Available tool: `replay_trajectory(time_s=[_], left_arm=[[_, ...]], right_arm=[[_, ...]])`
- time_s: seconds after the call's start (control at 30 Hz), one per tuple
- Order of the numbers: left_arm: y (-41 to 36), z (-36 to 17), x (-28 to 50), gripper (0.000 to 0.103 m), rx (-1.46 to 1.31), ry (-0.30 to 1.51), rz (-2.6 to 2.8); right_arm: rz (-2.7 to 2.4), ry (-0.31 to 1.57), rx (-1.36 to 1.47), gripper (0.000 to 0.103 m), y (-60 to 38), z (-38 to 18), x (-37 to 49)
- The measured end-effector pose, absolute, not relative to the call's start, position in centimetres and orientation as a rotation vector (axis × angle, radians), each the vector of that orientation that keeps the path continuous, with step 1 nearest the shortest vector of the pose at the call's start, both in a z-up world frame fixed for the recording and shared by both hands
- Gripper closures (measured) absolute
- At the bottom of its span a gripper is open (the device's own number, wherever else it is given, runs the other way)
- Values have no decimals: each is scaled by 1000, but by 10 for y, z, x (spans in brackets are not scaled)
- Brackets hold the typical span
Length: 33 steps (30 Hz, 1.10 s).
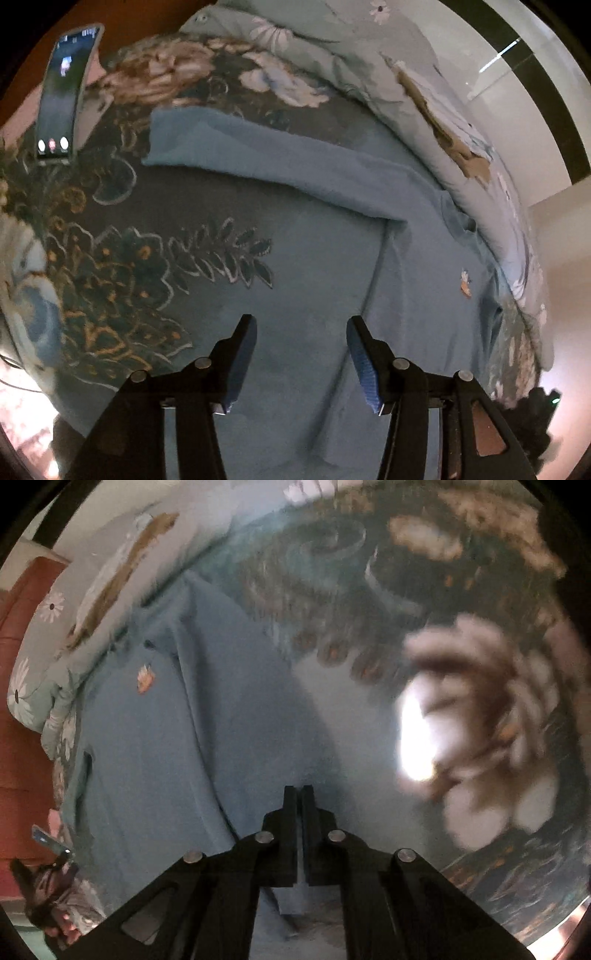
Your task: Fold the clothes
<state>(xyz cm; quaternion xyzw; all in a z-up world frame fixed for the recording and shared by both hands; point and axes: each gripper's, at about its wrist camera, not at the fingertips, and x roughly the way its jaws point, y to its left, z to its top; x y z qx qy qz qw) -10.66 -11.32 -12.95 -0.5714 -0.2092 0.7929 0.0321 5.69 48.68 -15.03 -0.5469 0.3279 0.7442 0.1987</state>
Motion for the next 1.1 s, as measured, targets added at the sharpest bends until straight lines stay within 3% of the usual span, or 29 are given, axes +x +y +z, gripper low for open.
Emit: replay_trajectory(time_s=[0.27, 0.5, 0.93, 1.1], left_arm=[[-116, -132, -99, 48, -1767, -675, 2439], [-104, -142, -98, 48, -1812, -620, 2402], [-104, -159, -114, 48, -1752, -766, 2306], [-118, -167, -112, 48, -1731, -878, 2266]], right_arm=[[2092, 660, -1287, 102, 539, -77, 45], [2022, 581, -1342, 102, 558, -82, 29], [2255, 718, -1755, 102, 497, 12, -59], [2336, 861, -1948, 102, 407, -1, -136]])
